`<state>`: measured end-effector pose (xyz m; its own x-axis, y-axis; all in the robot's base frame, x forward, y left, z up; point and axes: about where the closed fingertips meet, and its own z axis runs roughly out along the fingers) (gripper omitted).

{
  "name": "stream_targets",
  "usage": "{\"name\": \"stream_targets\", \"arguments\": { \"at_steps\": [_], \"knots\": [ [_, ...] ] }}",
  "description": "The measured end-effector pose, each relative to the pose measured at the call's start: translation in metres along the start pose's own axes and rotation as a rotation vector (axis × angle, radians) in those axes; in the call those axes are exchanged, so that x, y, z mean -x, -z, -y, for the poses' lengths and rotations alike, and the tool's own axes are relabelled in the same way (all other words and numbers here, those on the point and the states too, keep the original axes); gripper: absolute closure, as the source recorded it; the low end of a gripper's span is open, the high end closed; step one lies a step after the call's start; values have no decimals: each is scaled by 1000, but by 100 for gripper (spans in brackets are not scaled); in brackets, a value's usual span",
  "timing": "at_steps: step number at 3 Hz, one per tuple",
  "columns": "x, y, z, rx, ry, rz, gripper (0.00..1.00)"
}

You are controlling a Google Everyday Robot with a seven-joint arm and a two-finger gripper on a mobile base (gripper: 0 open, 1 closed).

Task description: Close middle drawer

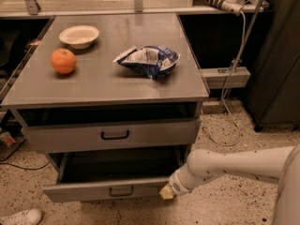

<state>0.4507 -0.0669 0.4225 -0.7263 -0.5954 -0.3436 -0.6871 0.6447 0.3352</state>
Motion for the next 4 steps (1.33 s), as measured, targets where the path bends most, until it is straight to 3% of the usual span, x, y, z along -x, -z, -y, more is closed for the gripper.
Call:
{"name": "stream_targets", "arguments": {
  "at_steps": [1,2,3,4],
  "knots": [
    [0,0,0,0,0,0,11],
    [0,0,0,0,0,0,0],
    [0,0,0,0,0,0,0],
    [0,0,0,0,0,0,19]
  ]
}}
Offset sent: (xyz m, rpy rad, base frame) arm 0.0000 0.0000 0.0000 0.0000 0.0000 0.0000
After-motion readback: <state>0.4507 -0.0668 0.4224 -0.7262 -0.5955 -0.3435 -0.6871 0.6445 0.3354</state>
